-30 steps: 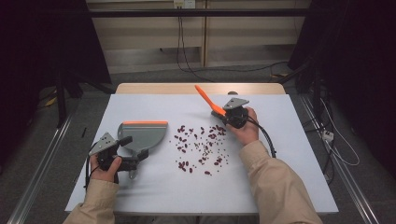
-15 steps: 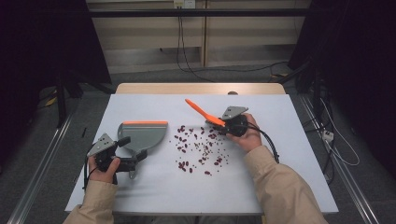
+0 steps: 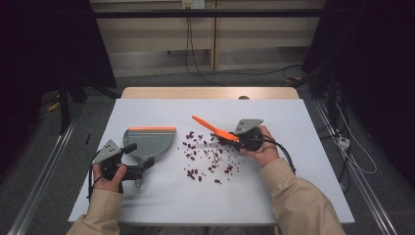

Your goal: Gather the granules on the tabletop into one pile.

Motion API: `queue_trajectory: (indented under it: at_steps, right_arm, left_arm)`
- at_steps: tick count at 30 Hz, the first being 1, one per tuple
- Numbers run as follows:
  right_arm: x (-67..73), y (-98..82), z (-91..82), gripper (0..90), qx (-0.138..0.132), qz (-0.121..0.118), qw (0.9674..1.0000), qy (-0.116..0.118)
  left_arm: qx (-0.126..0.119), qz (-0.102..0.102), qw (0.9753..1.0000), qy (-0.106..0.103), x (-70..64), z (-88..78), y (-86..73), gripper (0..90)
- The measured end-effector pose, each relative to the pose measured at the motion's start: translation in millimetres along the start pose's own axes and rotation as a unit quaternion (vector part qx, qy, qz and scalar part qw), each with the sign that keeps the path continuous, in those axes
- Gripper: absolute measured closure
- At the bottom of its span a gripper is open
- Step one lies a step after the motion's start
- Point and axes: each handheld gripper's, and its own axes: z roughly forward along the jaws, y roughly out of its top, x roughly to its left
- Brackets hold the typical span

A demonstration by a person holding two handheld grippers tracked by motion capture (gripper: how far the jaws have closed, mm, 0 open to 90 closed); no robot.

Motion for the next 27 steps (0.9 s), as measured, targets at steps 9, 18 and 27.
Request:
queue_trajectory:
  at_steps: [9, 18, 27]
  right_arm:
    - [10.2, 2.0, -8.4, 70.2, 0.009, 0.007, 0.9997, 0.019]
    - [20.1, 5.9, -14.3, 70.4, 0.019, 0.007, 0.9993, 0.033]
    - [21.0, 8.1, -20.0, 71.3, 0.006, 0.018, 0.9995, 0.023]
  left_arm:
    - [-0.002, 0.002, 1.0000, -0.001, -0.8, -0.8, 0.4, 4.5]
    - [-0.003, 0.003, 1.0000, -0.001, -1.6, -1.5, 0.6, 4.5]
    - [-0.003, 0.004, 1.0000, -0.001, -1.4, -0.4, 0.8, 4.5]
